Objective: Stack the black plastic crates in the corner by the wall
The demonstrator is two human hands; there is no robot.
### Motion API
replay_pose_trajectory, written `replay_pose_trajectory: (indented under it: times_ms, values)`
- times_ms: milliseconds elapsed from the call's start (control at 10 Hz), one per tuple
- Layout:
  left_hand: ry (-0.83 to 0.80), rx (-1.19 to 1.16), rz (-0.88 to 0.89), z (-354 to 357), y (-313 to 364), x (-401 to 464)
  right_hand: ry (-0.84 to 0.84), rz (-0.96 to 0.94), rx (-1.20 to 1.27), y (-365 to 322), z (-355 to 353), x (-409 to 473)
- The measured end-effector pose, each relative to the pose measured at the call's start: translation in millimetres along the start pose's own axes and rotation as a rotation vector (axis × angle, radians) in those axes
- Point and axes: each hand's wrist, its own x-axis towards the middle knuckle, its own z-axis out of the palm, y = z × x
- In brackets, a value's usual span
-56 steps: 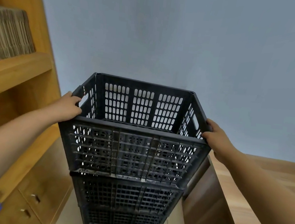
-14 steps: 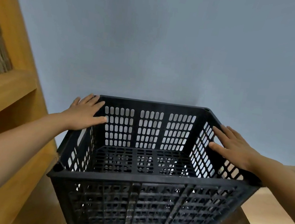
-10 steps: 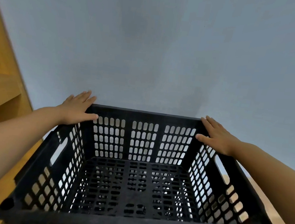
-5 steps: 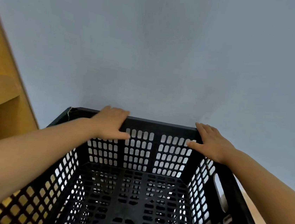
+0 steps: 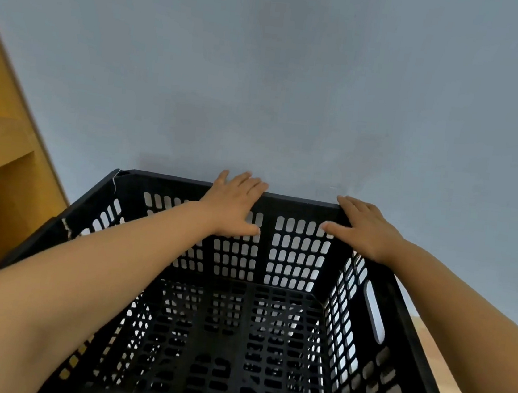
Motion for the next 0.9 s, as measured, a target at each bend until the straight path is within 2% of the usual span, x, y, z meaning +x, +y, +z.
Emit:
replay_pose_trajectory:
  times_ms: [200,300,400,500,600,700,800,900]
  values:
    - [-0.151,-0.052,0.020,-11.2,14.3,-47.6,0.191,0.058,0.188,-6.0,-0.3,-38.3]
    - [-0.168,-0.126,0.052,-25.9,17.1,-91.6,0.163,0.068,0.193,-8.0,1.7,-73.8]
    - [-0.099,-0.191,0.051,-42.6,16.0,-140.8,0.153,0.054,0.205,-12.0,1.3,-110.3]
    - [-0.015,-0.253,0.023,-55.4,13.7,-194.2,0.170,0.117,0.299,-30.9,-5.2,-160.2]
    - [0.161,-0.389,0.020,-58.4,14.5,-250.2,0.219,0.144,0.523,-59.3,-1.5,-221.7]
    - [0.370,-0.503,0.027,-55.2,18.4,-304.4,0.282,0.094,0.475,-86.3,12.2,-277.1]
    - [0.440,-0.539,0.024,-47.0,28.0,-351.0,0.340,0.089,0.332,-98.9,31.5,-318.7]
    - [0.390,-0.571,0.006,-44.3,37.7,-387.7,0.270,0.111,0.191,-107.7,45.6,-352.3]
